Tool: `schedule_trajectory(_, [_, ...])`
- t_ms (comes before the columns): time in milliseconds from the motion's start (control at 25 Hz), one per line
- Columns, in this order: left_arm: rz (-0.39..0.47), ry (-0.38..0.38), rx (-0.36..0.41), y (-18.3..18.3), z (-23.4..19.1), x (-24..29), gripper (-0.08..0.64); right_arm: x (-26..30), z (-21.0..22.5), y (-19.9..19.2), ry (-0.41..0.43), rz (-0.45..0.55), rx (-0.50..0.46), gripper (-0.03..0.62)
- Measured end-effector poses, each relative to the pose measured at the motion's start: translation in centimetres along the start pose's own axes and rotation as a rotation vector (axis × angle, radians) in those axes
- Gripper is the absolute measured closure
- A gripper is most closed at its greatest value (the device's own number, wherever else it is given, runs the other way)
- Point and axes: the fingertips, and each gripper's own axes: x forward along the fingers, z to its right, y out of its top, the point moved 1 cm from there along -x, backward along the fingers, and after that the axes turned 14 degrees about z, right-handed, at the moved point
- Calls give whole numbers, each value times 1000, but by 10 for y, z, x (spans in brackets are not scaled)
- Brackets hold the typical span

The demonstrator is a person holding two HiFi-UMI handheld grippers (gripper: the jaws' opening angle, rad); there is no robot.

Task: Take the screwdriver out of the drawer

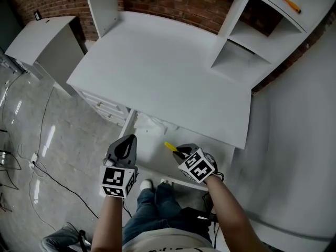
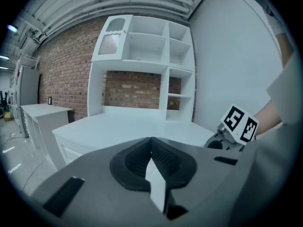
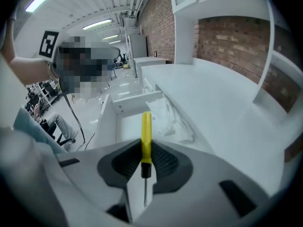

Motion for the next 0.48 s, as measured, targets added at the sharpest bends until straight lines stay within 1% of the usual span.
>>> schedule_trajectory(80, [15, 0, 2, 6, 2, -1, 548, -13, 2, 12, -11, 30, 7, 522])
schedule_trajectory(160, [30, -2, 7, 12, 4, 0, 548, -24, 5, 23, -28, 58, -9, 522])
schedule_trajectory(320, [46, -6, 16, 19, 10, 1, 548, -44, 15, 43, -82, 138, -57, 522])
schedule_trajectory(480, [46, -10, 23, 24, 17, 5, 548, -63, 37, 61, -149, 206, -66, 520])
